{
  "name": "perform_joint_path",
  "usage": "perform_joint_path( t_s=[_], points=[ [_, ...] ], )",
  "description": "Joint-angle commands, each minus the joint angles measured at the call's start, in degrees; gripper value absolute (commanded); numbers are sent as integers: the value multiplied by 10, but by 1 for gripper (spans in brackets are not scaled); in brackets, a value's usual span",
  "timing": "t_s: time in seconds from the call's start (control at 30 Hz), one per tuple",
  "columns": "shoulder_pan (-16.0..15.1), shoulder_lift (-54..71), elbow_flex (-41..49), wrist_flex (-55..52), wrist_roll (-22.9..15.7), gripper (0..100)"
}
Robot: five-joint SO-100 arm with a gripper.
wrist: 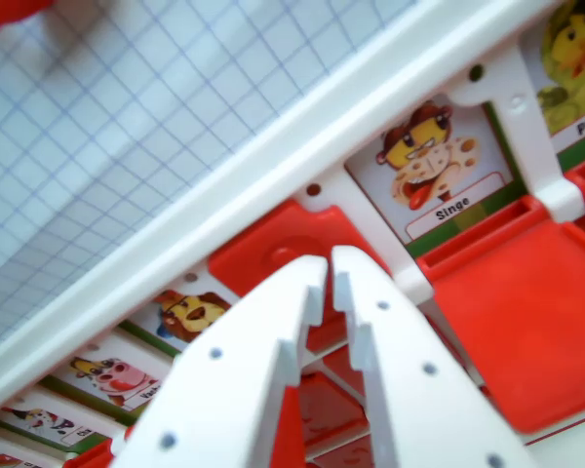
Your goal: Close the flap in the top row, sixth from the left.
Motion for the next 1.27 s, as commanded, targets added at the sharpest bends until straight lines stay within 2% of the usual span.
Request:
perform_joint_path(
  t_s=[0.0, 0.37, 0.63, 0.73, 0.9, 1.07, 1.23],
  points=[
    [-4, 50, -54, 15, -15, 0],
    [7, 290, 14, 151, -92, 0],
    [4, 476, 79, 317, -200, 0],
    [-17, 524, 110, 352, -217, 0],
    [-71, 574, 153, 355, -245, 0],
    [-121, 606, 163, 366, -253, 0],
    [-147, 636, 160, 396, -254, 0]
  ],
)
